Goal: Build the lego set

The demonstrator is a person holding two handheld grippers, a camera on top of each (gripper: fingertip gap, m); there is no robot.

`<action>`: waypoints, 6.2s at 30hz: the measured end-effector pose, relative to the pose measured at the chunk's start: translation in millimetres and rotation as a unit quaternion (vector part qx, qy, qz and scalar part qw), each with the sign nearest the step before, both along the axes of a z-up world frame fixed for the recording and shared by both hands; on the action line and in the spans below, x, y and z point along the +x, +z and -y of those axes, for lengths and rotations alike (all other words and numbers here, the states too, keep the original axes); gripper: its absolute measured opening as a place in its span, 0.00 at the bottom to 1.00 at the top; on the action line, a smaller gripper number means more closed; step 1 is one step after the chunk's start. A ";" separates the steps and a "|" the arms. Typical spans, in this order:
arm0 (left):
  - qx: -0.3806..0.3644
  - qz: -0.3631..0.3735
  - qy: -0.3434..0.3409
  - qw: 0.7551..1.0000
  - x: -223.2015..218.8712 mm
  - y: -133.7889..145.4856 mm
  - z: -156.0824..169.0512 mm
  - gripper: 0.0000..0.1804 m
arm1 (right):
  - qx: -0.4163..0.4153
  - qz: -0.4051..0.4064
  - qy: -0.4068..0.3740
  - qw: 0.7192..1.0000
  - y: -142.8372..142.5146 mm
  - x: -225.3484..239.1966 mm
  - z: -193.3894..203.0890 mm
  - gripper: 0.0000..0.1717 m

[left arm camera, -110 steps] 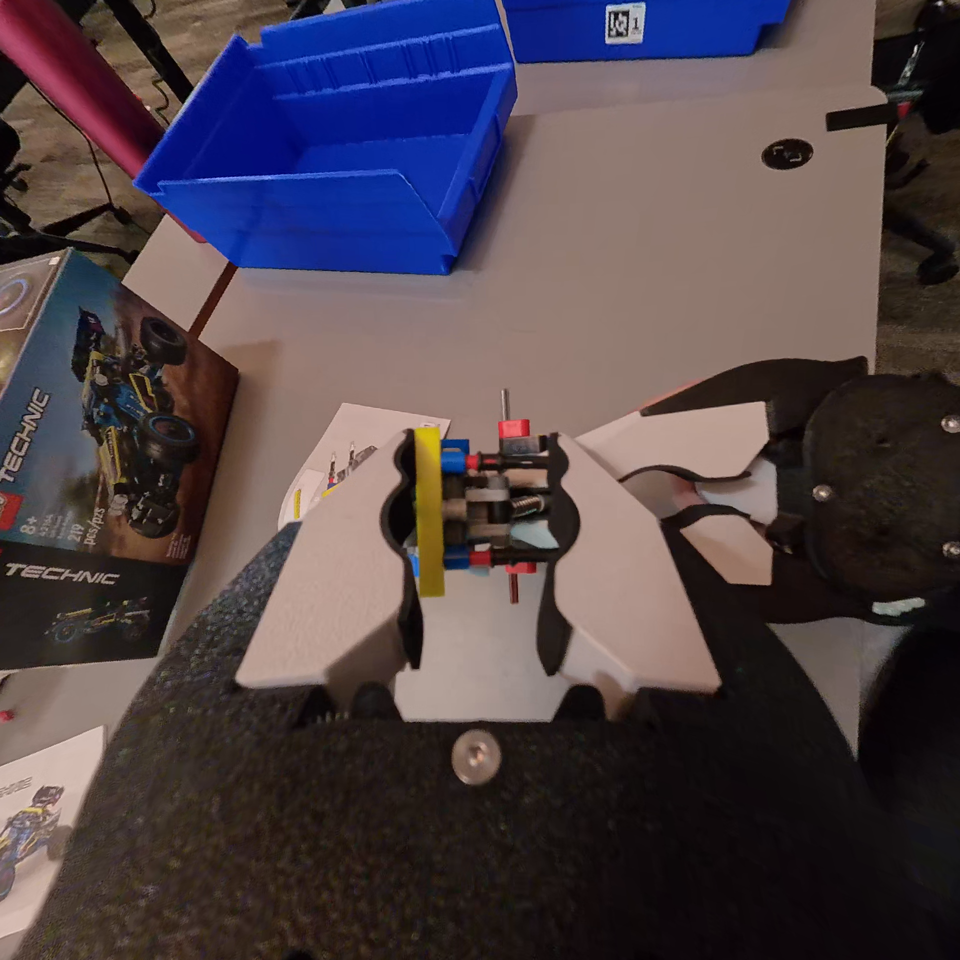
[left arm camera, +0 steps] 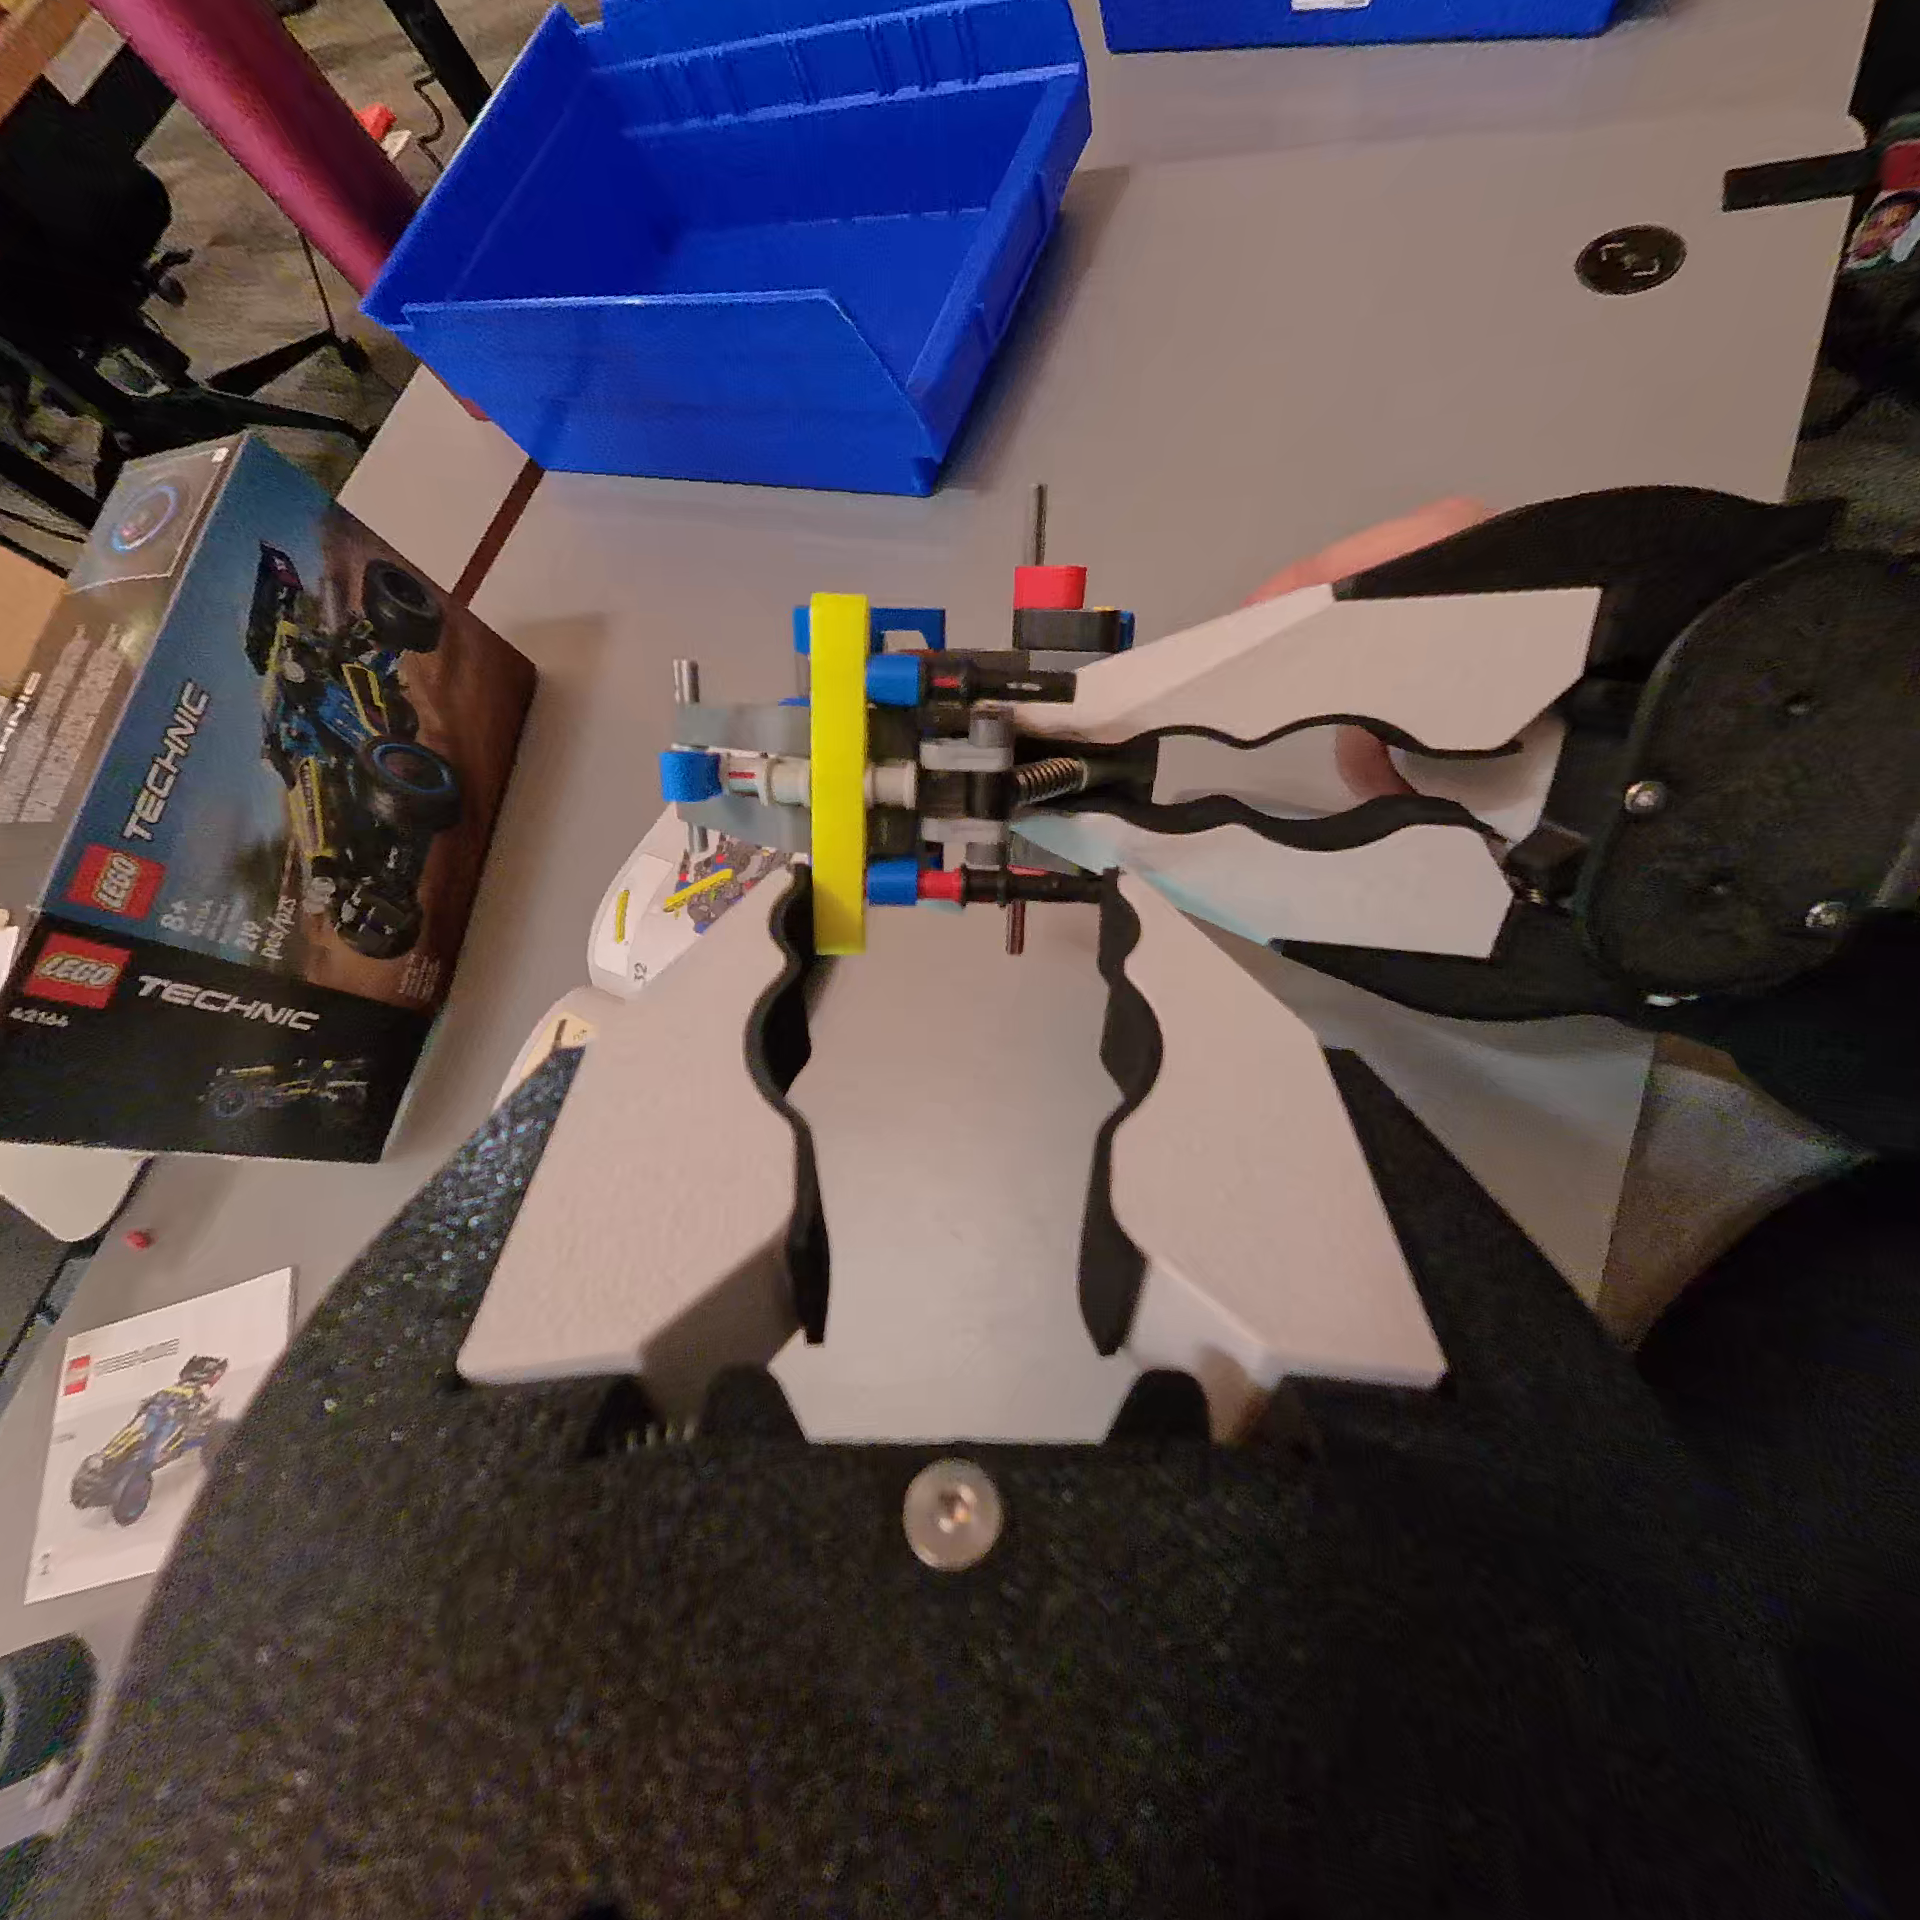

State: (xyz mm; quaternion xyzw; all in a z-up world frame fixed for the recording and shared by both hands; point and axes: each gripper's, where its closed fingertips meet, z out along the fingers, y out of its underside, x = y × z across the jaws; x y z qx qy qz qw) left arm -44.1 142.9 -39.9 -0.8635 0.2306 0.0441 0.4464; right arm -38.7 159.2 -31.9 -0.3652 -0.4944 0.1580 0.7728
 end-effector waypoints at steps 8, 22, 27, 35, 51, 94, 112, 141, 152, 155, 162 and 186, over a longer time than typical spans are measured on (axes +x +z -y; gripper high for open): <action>0.010 -0.039 -0.011 0.999 -3.0 -2.3 -2.5 0.28 | 0.005 0.006 -0.012 1.000 -0.9 0.1 -1.5 0.02; 0.009 -0.002 -0.037 0.999 -3.6 -8.7 -3.9 0.27 | 0.010 0.032 -0.013 0.999 -5.4 -0.8 -2.6 0.03; 0.016 0.017 -0.043 0.999 -3.4 -8.4 -5.9 0.28 | 0.021 0.035 -0.022 0.999 -5.4 -0.9 -2.4 0.03; 0.012 -0.009 -0.040 0.999 -9.0 -15.4 -3.2 0.28 | 0.022 0.031 -0.006 0.999 -5.0 -3.5 3.4 0.03; -0.011 0.006 -0.049 0.999 -7.2 -17.0 -3.8 0.27 | -0.010 0.035 0.014 0.999 -8.6 -2.9 1.3 0.03; -0.061 0.015 -0.003 0.998 -12.2 -31.8 -2.2 0.29 | 0.108 0.064 -0.030 0.992 -8.6 -7.5 10.9 0.03; -0.111 0.015 -0.031 0.993 -17.5 -49.0 4.4 0.27 | 0.080 0.094 0.006 0.992 -23.1 -13.0 13.8 0.03; -0.154 -0.008 -0.068 0.986 -17.6 -68.1 28.2 0.31 | -0.251 0.210 0.191 0.925 -87.7 3.0 1.9 0.04; -0.001 0.049 -0.256 0.965 -19.5 -86.8 38.7 0.21 | -0.298 0.370 0.342 0.811 -120.4 25.4 29.2 0.03; 0.019 0.058 -0.275 0.959 -18.5 -86.0 33.1 0.22 | -0.280 0.374 0.335 0.818 -120.4 21.7 19.7 0.10; -0.057 0.099 -0.336 0.935 -8.9 -107.8 31.5 0.23 | -0.380 0.389 0.169 0.822 -112.0 57.2 -7.8 0.39; -0.078 0.106 -0.314 0.940 60.1 -125.4 41.8 0.13 | -0.307 0.122 -0.069 0.942 -92.0 67.6 32.1 0.33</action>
